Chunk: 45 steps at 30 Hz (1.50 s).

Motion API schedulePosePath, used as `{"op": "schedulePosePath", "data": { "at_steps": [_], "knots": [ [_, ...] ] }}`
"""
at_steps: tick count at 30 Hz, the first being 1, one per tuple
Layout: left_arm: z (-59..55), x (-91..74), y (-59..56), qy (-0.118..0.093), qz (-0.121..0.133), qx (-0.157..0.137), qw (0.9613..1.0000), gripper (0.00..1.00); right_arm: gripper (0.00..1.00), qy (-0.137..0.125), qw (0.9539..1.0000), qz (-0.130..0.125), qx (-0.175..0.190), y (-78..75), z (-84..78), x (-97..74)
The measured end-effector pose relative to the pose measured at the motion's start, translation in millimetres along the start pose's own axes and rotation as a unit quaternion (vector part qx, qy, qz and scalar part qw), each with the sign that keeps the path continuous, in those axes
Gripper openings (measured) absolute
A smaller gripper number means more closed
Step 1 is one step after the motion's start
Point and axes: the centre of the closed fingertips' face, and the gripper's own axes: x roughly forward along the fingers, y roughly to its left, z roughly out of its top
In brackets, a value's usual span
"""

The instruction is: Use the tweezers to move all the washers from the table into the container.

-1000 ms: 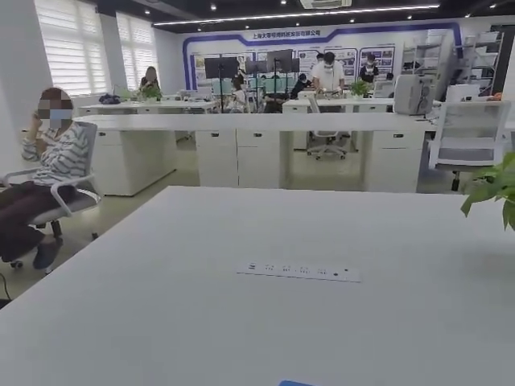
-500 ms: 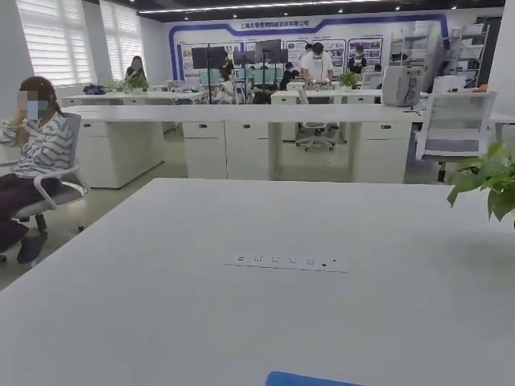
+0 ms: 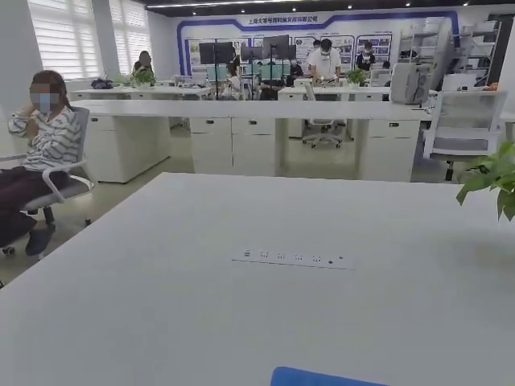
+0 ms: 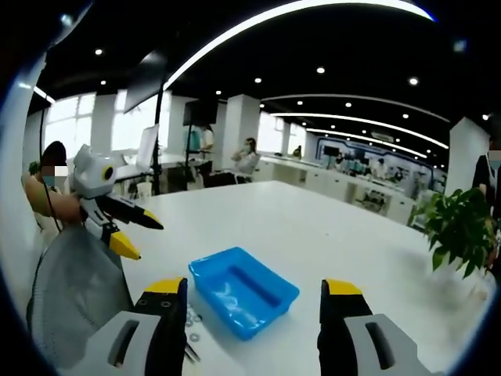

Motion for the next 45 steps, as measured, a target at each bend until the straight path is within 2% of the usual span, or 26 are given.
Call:
{"op": "schedulePosePath", "data": {
  "at_steps": [2, 7, 8, 9, 10, 14, 16, 17, 18, 21, 23, 27, 29, 34, 35, 37, 39, 40, 45],
  "knots": [
    [-1.7, 3.5, -3.4, 0.012, -0.007, 0.023, 0.9996, 0.60, 0.62, 0.006, 0.9998, 0.018, 0.000, 7.5, -3.2, 4.5],
    [-4.4, 11.4, -13.3, 0.034, -0.038, 0.038, 0.9980, 0.56, 0.50, 0.038, 0.9962, 0.078, -0.010, 35.3, -18.0, 13.2],
    [-5.8, 13.8, -14.6, 0.040, -0.043, 0.043, 0.9973, 0.56, 0.48, 0.041, 0.9957, 0.082, -0.011, 37.2, -19.6, 13.7],
    [-7.5, 15.7, -16.2, 0.048, -0.050, 0.047, 0.9965, 0.55, 0.46, 0.053, 0.9938, 0.096, -0.016, 43.2, -24.9, 14.9],
    [-10.3, 17.9, -19.3, 0.060, -0.062, 0.051, 0.9950, 0.54, 0.45, 0.058, 0.9927, 0.104, -0.018, 46.8, -27.5, 15.6],
    [-15.3, 23.0, -27.1, 0.086, -0.089, 0.079, 0.9892, 0.47, 0.40, 0.079, 0.9870, 0.137, -0.029, 60.3, -39.2, 19.4],
    [-22.7, 25.1, -31.1, 0.110, -0.106, 0.100, 0.9832, 0.44, 0.39, 0.092, 0.9832, 0.154, -0.035, 66.1, -45.2, 21.0],
    [-27.8, 26.3, -34.4, 0.123, -0.120, 0.110, 0.9790, 0.42, 0.38, 0.098, 0.9812, 0.162, -0.037, 68.9, -47.8, 21.3],
    [-30.8, 26.4, -36.5, 0.131, -0.128, 0.113, 0.9767, 0.40, 0.38, 0.104, 0.9791, 0.169, -0.045, 71.3, -50.5, 22.3],
    [-42.9, 30.2, -36.6, 0.159, -0.139, 0.146, 0.9665, 0.38, 0.35, 0.120, 0.9724, 0.191, -0.060, 78.4, -57.6, 23.3],
    [-50.0, 31.9, -39.7, 0.175, -0.149, 0.150, 0.9618, 0.36, 0.32, 0.128, 0.9686, 0.203, -0.066, 82.0, -61.9, 24.3],
    [-57.6, 35.1, -45.3, 0.191, -0.163, 0.151, 0.9561, 0.32, 0.28, 0.145, 0.9612, 0.220, -0.082, 87.8, -69.7, 25.3],
    [-62.4, 36.5, -46.5, 0.202, -0.170, 0.155, 0.9519, 0.30, 0.26, 0.154, 0.9567, 0.229, -0.091, 90.4, -74.3, 25.6],
    [-67.8, 39.4, -49.7, 0.221, -0.187, 0.153, 0.9450, 0.24, 0.22, 0.183, 0.9420, 0.257, -0.116, 96.9, -89.7, 26.2],
    [-69.2, 40.2, -49.9, 0.225, -0.189, 0.160, 0.9425, 0.23, 0.21, 0.186, 0.9405, 0.258, -0.119, 97.0, -91.5, 26.4],
    [-71.4, 41.9, -51.3, 0.232, -0.194, 0.170, 0.9379, 0.20, 0.20, 0.200, 0.9336, 0.265, -0.134, 97.5, -98.5, 27.0],
    [-73.6, 43.7, -52.4, 0.238, -0.200, 0.185, 0.9323, 0.17, 0.19, 0.221, 0.9245, 0.274, -0.147, 98.4, -107.6, 26.0],
    [-74.2, 44.2, -52.1, 0.239, -0.200, 0.189, 0.9312, 0.16, 0.18, 0.219, 0.9241, 0.275, -0.151, 99.9, -109.2, 28.9],
    [-79.2, 49.9, -48.0, 0.257, -0.202, 0.229, 0.9170, 0.14, 0.17, 0.235, 0.9143, 0.287, -0.162, 103.4, -118.9, 33.0]
  ]
}}
